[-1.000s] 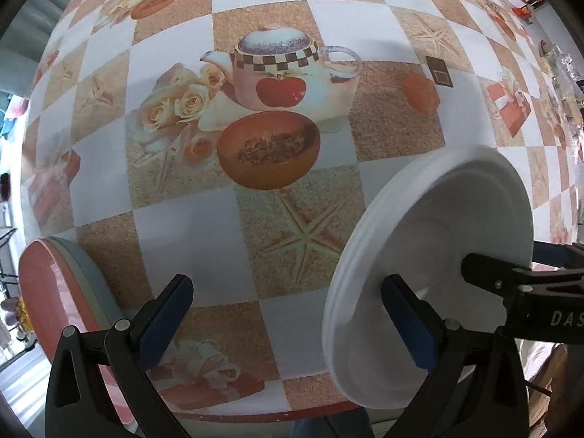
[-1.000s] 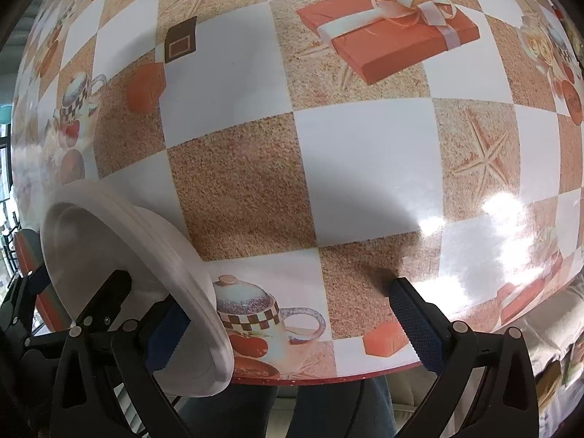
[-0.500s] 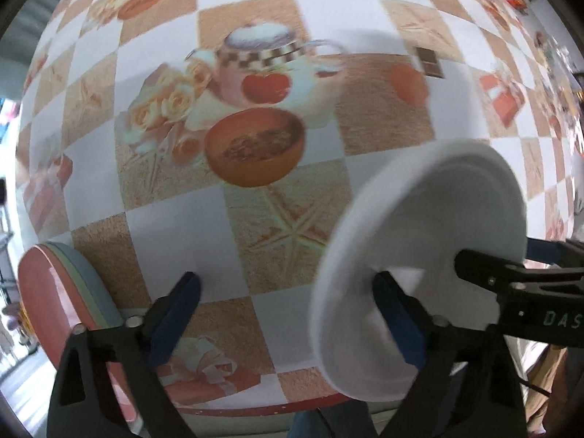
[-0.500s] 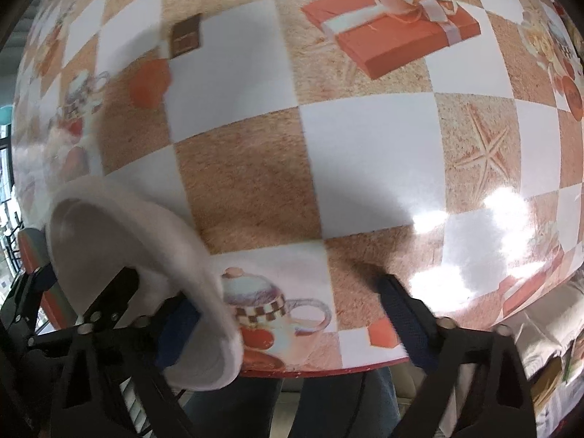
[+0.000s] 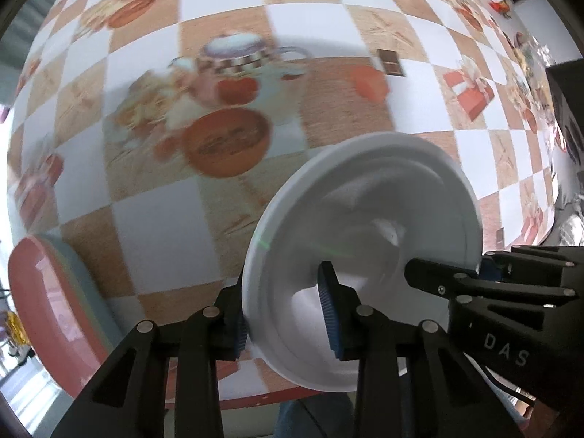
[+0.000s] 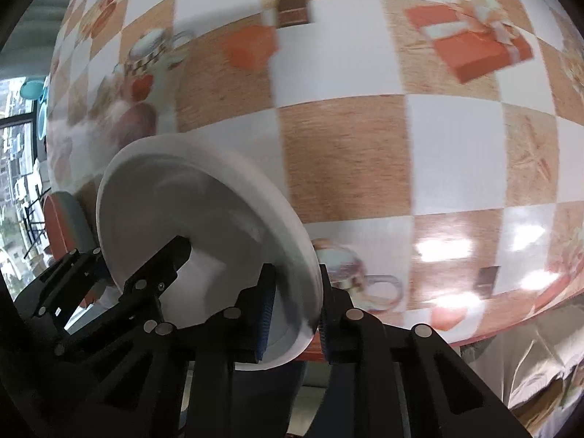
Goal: Organize plates and bowls
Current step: 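Lift the white foam plate with both tools over the pink plate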
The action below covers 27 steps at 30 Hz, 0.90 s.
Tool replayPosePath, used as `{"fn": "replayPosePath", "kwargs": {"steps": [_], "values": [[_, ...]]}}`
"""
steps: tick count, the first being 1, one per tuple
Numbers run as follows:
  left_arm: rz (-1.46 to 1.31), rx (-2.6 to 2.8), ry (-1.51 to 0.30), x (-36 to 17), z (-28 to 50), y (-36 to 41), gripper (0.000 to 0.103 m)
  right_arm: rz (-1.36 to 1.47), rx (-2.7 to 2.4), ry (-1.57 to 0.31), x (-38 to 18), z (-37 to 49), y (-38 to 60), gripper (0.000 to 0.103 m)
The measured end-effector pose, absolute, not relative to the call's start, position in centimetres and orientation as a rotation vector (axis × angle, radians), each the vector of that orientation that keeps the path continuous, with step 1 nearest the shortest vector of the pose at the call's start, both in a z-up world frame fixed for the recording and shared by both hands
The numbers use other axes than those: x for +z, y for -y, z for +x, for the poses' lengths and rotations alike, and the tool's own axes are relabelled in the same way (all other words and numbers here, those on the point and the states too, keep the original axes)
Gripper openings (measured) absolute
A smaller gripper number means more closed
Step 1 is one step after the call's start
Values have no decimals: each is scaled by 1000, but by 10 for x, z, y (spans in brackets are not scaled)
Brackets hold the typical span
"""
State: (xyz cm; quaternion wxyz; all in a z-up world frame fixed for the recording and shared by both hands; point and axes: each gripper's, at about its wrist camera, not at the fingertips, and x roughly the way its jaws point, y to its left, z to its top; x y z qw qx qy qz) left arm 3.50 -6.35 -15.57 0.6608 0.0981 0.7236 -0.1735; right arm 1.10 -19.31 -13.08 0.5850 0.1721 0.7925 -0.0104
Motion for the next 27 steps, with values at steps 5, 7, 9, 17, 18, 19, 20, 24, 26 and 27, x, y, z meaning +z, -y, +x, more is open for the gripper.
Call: {"fn": "replayPosePath", "kwargs": {"steps": [5, 7, 9, 17, 18, 19, 20, 24, 26, 27], "values": [[168, -329, -1640, -158, 38, 26, 37, 340, 30, -1843, -134, 23, 157, 23], [150, -308, -1639, -159, 40, 14, 37, 320, 48, -1839, -132, 23, 147, 23], [138, -297, -1638, -159, 41, 4, 37, 304, 52, -1835, -131, 22, 136, 23], [133, -292, -1623, -157, 45, -12, 38, 314, 53, -1847, -129, 25, 135, 23], [133, -291, -1625, -157, 45, -12, 38, 307, 54, -1848, -127, 26, 139, 23], [135, -289, -1623, -157, 43, -12, 38, 308, 55, -1852, -128, 27, 143, 23], [139, -286, -1617, -151, 40, -6, 38, 311, 55, -1853, -130, 30, 139, 23], [140, -288, -1588, -127, 34, 4, 38, 309, 58, -1843, -115, 31, 137, 23], [136, -288, -1571, -119, 35, 2, 38, 302, 63, -1838, -108, 35, 136, 23], [135, -288, -1561, -113, 31, 2, 38, 298, 65, -1832, -103, 37, 135, 23]]}}
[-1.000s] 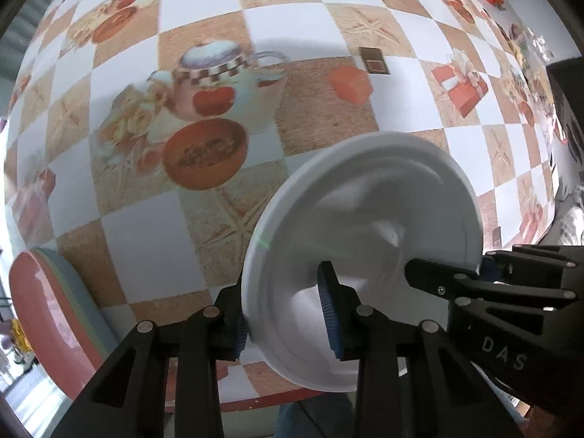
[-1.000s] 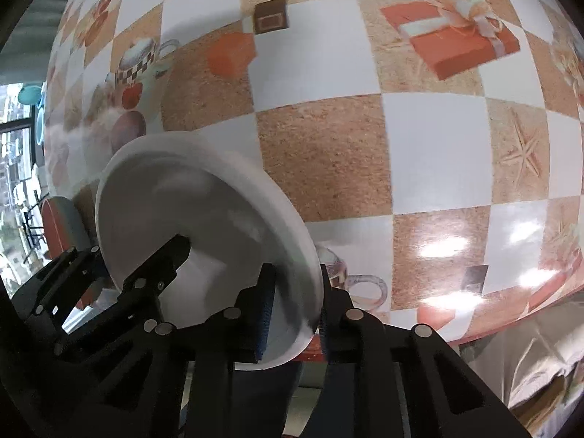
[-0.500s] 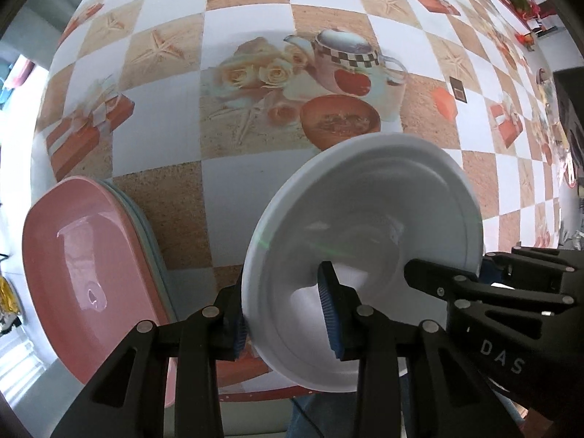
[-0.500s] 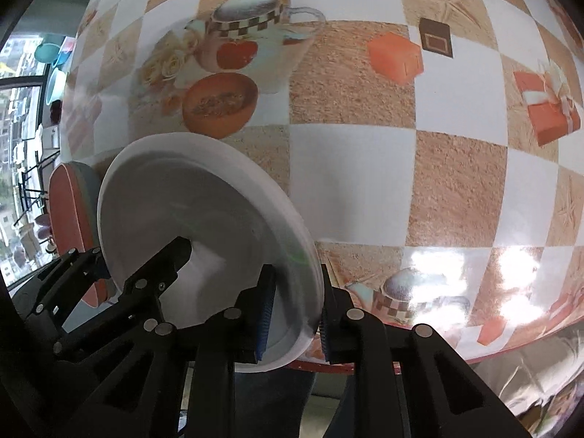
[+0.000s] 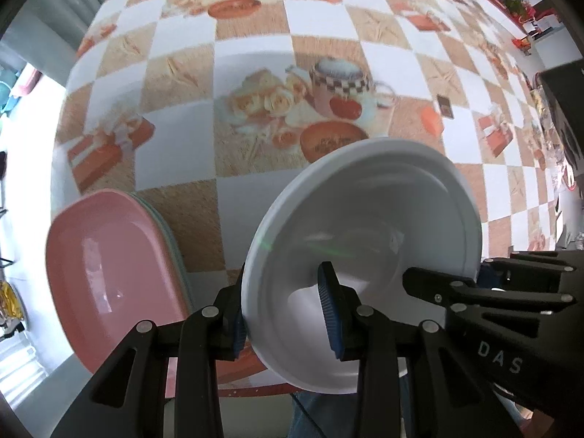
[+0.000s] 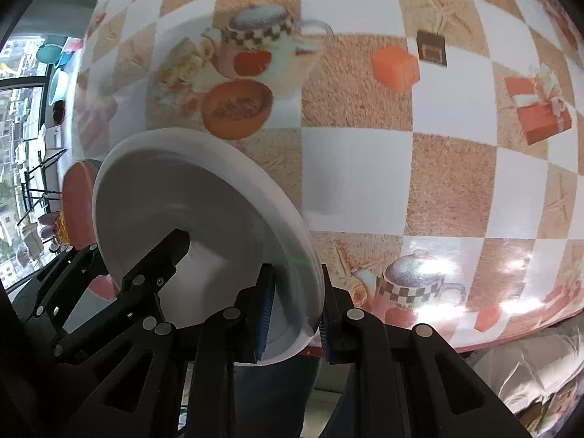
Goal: Organize plates and bowls
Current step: 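Lift the white foam plate with both tools over the pink plate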
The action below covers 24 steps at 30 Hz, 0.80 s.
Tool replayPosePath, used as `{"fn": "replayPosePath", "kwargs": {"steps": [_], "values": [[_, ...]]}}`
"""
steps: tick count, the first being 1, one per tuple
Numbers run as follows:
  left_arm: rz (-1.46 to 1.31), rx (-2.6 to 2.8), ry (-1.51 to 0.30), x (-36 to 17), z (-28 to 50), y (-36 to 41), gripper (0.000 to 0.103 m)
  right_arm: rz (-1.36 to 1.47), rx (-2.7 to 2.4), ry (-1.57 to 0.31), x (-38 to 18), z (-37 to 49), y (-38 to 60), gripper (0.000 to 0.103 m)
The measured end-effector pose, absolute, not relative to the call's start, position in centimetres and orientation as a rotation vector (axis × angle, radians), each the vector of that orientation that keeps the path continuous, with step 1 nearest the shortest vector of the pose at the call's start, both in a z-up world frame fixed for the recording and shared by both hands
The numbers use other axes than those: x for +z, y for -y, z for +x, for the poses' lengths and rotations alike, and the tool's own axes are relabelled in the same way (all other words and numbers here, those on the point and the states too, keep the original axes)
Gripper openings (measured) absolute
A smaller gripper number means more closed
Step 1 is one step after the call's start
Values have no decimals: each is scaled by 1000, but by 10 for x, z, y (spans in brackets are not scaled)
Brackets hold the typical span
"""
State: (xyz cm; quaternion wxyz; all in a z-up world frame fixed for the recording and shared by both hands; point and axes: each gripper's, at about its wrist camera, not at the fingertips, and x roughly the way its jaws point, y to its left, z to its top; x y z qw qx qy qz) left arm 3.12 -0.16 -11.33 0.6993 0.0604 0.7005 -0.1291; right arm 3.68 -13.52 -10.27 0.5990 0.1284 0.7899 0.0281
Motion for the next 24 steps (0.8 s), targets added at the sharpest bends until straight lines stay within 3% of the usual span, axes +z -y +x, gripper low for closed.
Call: {"fn": "replayPosePath", "kwargs": {"steps": [12, 24], "values": [[51, -214, -1470, -64, 25, -49, 38, 196, 153, -1782, -56, 55, 82, 23], [-68, -22, -1450, -51, 9, -128, 38, 72, 318, -1786, -57, 57, 4, 23]]}}
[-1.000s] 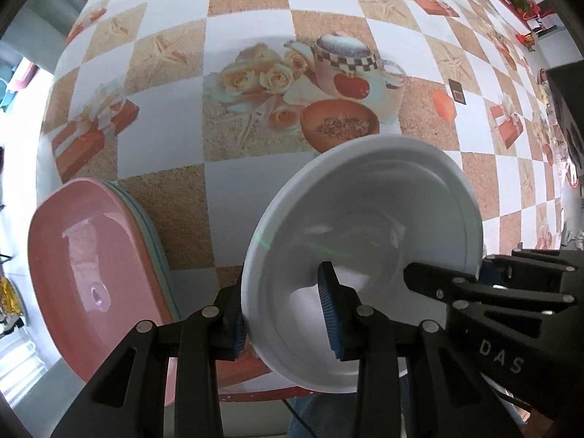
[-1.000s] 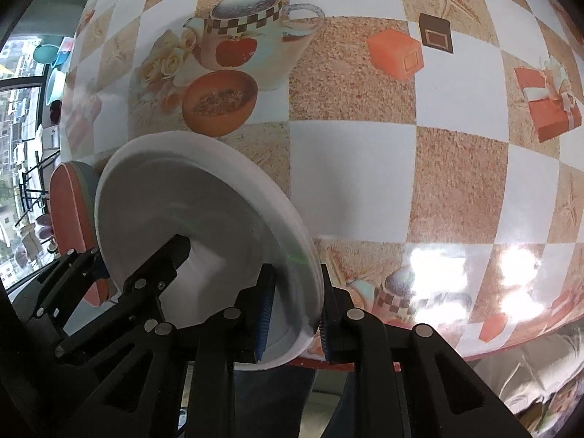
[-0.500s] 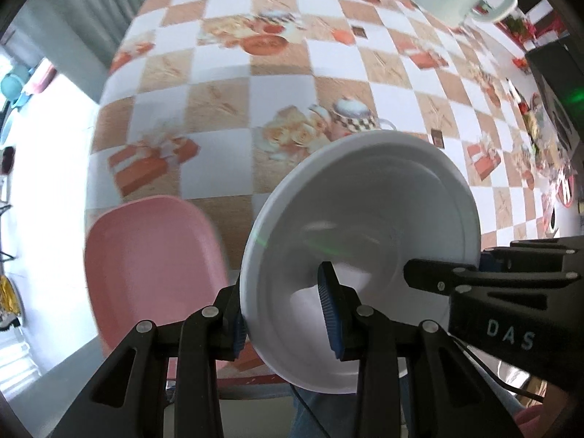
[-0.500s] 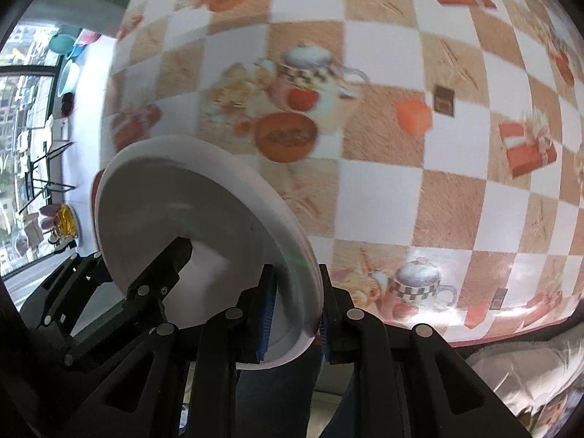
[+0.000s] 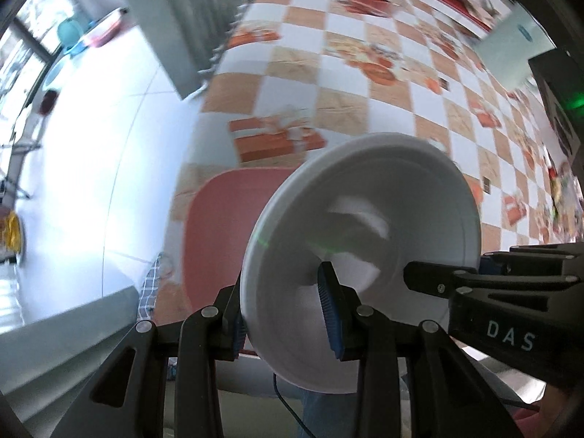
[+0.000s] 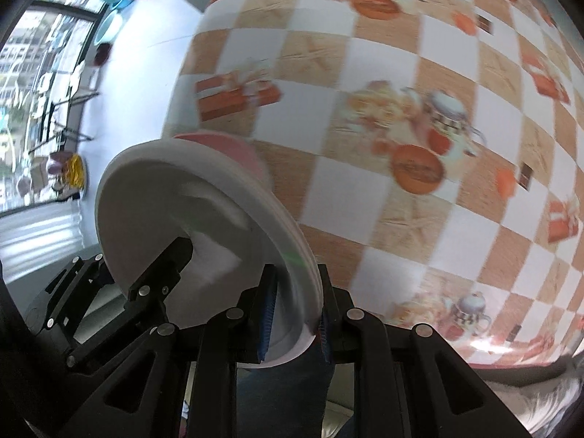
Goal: Organize plates and bowls
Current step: 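Lift the white foam plate with both tools over the pink plate, then lower the white foam plate onto the pink plate and open both tools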
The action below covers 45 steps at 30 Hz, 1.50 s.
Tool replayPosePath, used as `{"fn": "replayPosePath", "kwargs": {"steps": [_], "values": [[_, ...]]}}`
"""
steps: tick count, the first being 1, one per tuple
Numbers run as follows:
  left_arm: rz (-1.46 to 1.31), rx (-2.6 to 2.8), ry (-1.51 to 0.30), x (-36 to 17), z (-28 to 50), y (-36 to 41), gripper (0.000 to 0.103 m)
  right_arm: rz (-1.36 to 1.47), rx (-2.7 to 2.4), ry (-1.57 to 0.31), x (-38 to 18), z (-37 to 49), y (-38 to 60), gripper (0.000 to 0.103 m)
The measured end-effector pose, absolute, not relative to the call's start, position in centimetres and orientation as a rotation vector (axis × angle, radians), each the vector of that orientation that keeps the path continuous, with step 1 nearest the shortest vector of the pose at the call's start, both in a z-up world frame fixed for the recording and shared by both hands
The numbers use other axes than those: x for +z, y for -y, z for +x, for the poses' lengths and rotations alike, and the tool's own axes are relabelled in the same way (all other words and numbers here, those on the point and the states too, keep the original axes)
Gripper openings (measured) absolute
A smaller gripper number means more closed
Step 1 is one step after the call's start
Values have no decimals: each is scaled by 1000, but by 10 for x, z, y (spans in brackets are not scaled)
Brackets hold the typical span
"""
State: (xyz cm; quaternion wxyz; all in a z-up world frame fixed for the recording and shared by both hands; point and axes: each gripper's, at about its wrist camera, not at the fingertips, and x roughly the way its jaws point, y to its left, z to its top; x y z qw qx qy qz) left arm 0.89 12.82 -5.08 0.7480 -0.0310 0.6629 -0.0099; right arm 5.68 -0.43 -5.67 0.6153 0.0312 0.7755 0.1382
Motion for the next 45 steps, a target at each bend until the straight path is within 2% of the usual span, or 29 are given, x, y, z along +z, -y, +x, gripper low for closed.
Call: {"fn": "replayPosePath", "kwargs": {"steps": [18, 21, 23, 26, 28, 30, 31, 32, 38, 39, 40, 45], "values": [[-160, 82, -1489, -72, 3, -177, 40, -32, 393, -1809, -88, 65, -61, 23], [-170, 86, -1486, -75, 2, -177, 49, -38, 388, -1807, -88, 64, -63, 23], [-144, 113, -1474, -74, 2, -178, 66, -37, 379, -1808, -88, 64, -60, 23], [-151, 126, -1445, -70, -1, -182, 79, -24, 373, -1798, -82, 65, -53, 24], [-173, 119, -1437, -68, 0, -184, 79, -59, 349, -1774, -78, 67, -47, 42], [-156, 141, -1446, -66, 1, -186, 80, -71, 342, -1731, -69, 69, -42, 85], [-147, 143, -1447, -65, 2, -187, 84, -51, 355, -1716, -63, 69, -40, 91], [-138, 146, -1441, -62, 1, -187, 88, -48, 361, -1704, -58, 69, -39, 94], [-22, 115, -1360, -29, -6, -175, 89, -105, 372, -1672, -36, 67, -40, 94], [11, 118, -1347, -22, -8, -171, 89, -114, 381, -1664, -31, 67, -39, 101], [50, 128, -1344, -16, -9, -167, 89, -121, 390, -1657, -27, 65, -39, 103], [70, 50, -1404, -6, -17, -156, 89, -204, 405, -1604, -6, 46, -44, 103]]}}
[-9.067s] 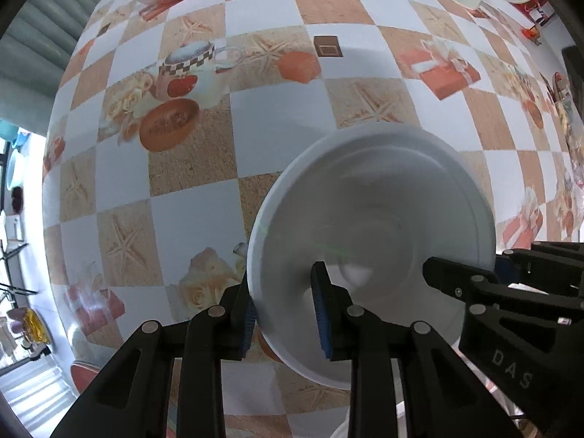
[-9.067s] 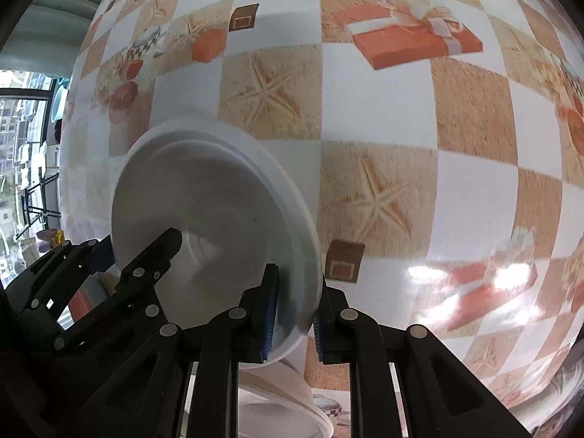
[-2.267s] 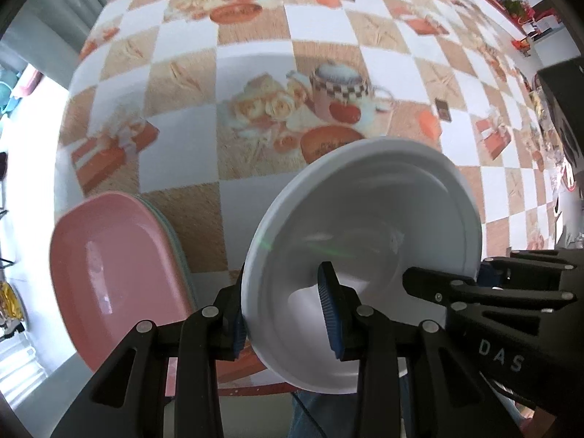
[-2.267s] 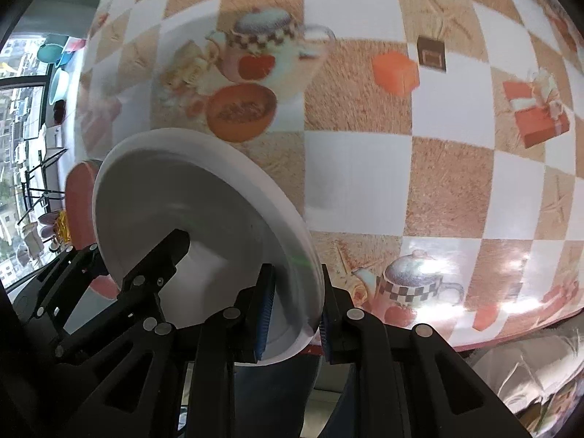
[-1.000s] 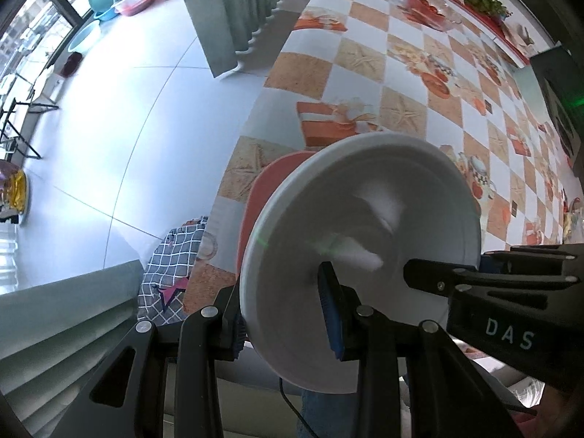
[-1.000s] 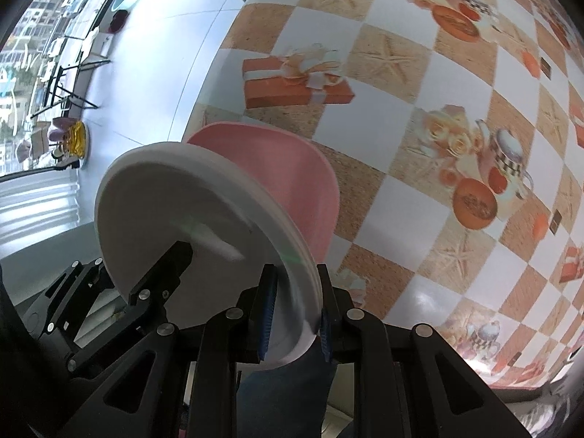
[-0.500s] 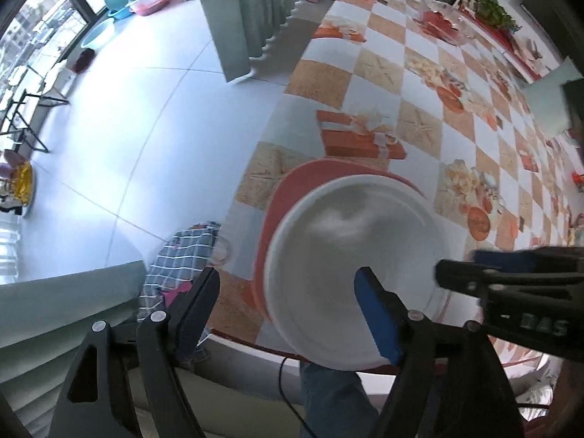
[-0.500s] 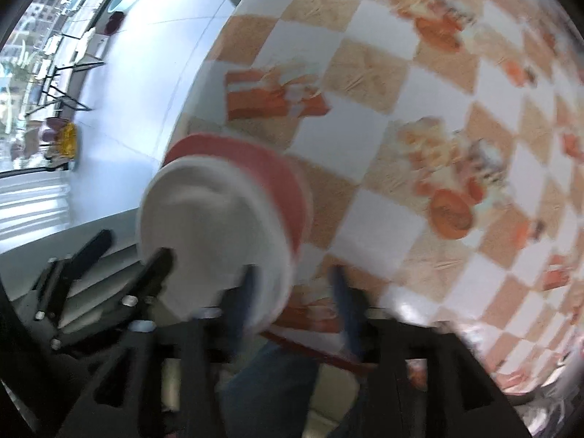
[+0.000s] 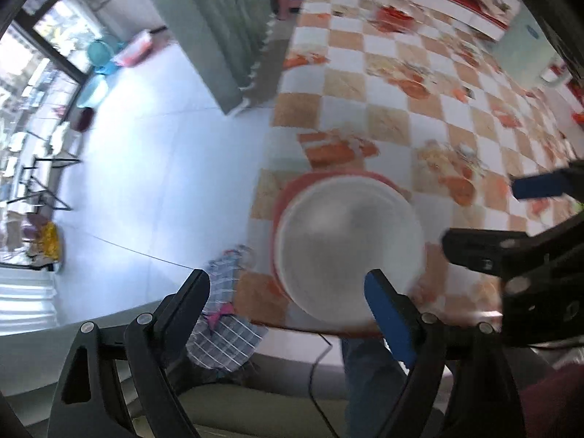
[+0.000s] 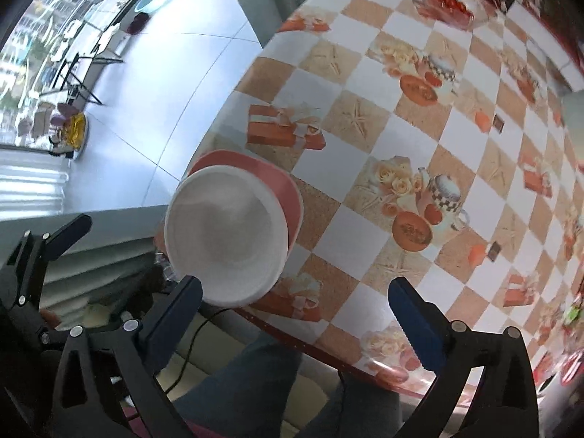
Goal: Organize plates and bowls
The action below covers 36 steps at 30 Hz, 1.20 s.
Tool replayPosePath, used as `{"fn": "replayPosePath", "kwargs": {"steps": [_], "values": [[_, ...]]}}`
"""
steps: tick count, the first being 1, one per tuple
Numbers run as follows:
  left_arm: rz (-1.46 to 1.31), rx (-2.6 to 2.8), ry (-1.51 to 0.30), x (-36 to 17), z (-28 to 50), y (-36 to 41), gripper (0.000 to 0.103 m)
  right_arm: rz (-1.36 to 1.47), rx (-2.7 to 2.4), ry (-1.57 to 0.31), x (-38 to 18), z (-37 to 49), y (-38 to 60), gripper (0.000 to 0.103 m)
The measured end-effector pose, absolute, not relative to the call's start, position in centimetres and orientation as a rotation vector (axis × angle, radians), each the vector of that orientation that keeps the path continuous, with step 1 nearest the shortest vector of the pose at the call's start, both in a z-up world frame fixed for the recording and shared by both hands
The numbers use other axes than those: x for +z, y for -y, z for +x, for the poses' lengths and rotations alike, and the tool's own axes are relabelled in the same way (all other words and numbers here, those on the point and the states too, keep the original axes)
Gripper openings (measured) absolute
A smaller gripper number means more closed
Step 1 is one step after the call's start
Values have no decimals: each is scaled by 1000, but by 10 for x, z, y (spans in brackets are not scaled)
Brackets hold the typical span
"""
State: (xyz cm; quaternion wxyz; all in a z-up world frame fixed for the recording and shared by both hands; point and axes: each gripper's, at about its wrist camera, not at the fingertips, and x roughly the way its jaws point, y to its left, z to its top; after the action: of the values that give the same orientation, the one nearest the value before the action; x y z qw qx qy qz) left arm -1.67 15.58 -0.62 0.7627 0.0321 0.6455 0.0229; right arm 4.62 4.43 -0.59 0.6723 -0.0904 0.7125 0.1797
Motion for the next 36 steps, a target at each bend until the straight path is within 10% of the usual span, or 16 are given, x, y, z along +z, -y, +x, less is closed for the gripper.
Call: {"fn": "replayPosePath", "kwargs": {"steps": [36], "values": [[65, 48, -1432, 3, -26, -144, 89, -239, 402, -1623, -10, 38, -47, 103]]}}
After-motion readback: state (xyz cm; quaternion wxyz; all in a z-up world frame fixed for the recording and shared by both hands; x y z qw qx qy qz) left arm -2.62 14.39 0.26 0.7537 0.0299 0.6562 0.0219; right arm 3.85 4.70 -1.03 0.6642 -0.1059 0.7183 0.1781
